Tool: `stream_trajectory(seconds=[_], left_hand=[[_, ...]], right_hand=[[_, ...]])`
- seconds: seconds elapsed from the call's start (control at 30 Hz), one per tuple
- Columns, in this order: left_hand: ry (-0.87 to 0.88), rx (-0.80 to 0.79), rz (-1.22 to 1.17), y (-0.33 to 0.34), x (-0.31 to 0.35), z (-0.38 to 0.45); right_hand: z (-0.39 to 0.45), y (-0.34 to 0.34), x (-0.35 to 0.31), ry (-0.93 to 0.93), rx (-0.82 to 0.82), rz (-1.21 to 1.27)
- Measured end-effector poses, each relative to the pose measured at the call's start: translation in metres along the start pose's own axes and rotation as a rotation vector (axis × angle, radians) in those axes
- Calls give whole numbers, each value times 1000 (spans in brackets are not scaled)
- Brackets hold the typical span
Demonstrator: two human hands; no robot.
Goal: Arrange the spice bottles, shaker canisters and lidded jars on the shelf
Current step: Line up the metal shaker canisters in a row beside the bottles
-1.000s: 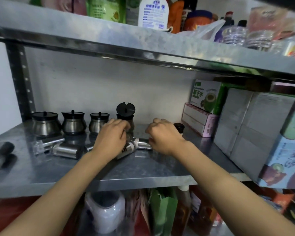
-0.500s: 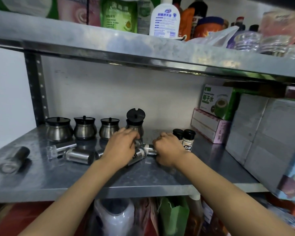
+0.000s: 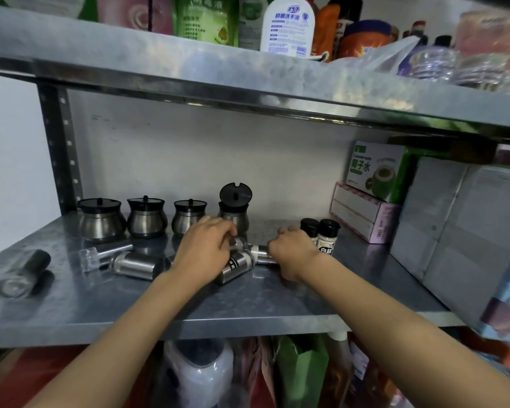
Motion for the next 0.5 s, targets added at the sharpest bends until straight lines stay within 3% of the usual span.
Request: stream_trajectory(seconds=[0.5], left_hand=[[25,-66,34,13,9,-6]], right_hand=[[10,-25,29,111,147,257]])
Point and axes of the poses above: each hand's wrist, its own z-axis towards the middle knuckle, its own y-axis out of the palm, x = y × z, the point moved 3 cm from there along z, towards the middle knuckle, and after that the axes turned 14 degrees about x, right-handed, at the moved point
